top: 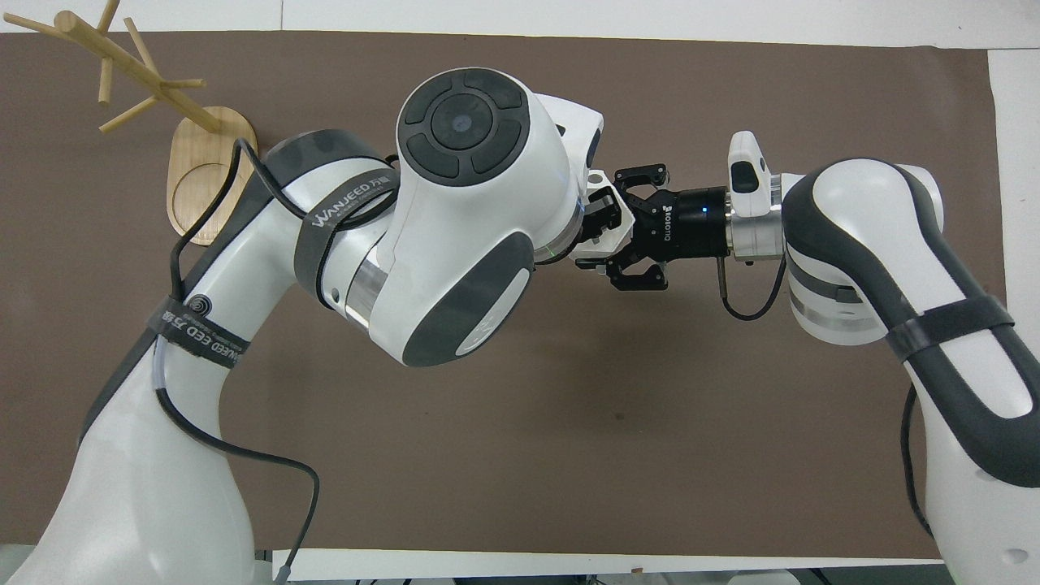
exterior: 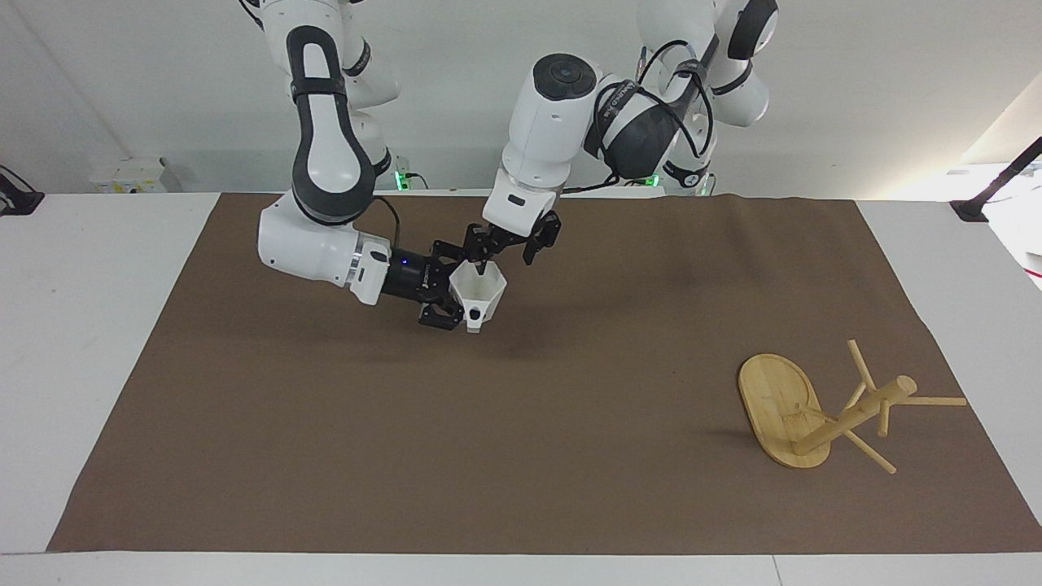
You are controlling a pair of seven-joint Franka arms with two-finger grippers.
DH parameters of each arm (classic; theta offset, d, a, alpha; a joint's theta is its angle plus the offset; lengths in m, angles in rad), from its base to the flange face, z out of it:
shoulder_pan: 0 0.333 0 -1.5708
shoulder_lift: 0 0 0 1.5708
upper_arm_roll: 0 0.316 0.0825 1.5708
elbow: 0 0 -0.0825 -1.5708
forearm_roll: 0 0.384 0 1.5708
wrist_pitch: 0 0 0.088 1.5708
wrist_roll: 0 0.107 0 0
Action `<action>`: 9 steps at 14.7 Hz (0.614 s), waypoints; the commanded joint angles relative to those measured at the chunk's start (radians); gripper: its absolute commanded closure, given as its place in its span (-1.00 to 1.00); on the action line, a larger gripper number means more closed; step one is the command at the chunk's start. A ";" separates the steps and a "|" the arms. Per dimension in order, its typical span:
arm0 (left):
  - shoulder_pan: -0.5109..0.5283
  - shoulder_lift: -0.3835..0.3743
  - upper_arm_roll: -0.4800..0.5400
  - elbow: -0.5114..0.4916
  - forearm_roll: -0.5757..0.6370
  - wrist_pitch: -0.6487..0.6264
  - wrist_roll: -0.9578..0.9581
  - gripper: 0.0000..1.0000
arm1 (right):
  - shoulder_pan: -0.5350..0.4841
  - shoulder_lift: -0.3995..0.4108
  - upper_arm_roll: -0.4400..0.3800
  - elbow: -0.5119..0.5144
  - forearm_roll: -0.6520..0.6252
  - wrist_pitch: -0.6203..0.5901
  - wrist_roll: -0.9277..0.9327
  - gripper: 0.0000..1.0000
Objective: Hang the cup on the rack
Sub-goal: 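Grasp the white cup with the left gripper beside the right gripper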
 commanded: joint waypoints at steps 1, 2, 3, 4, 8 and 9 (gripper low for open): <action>-0.001 0.021 0.015 0.003 -0.033 0.041 -0.009 1.00 | -0.001 -0.010 -0.001 -0.015 0.026 0.011 -0.005 0.47; 0.001 0.020 0.015 -0.007 -0.031 0.059 -0.010 1.00 | -0.001 -0.010 -0.001 -0.015 0.026 0.010 -0.005 0.46; 0.000 0.020 0.015 -0.008 -0.033 0.063 -0.009 1.00 | -0.001 -0.010 -0.001 -0.015 0.026 0.010 -0.005 0.46; 0.001 0.020 0.015 -0.008 -0.033 0.060 -0.009 1.00 | -0.001 -0.010 -0.001 -0.015 0.026 0.010 -0.005 0.46; 0.006 0.020 0.017 -0.011 0.007 0.060 -0.006 1.00 | -0.002 -0.010 -0.001 -0.015 0.026 0.008 -0.014 0.22; 0.006 0.020 0.017 -0.011 0.024 0.060 -0.006 1.00 | -0.005 -0.010 -0.001 -0.015 0.026 0.004 -0.014 -0.32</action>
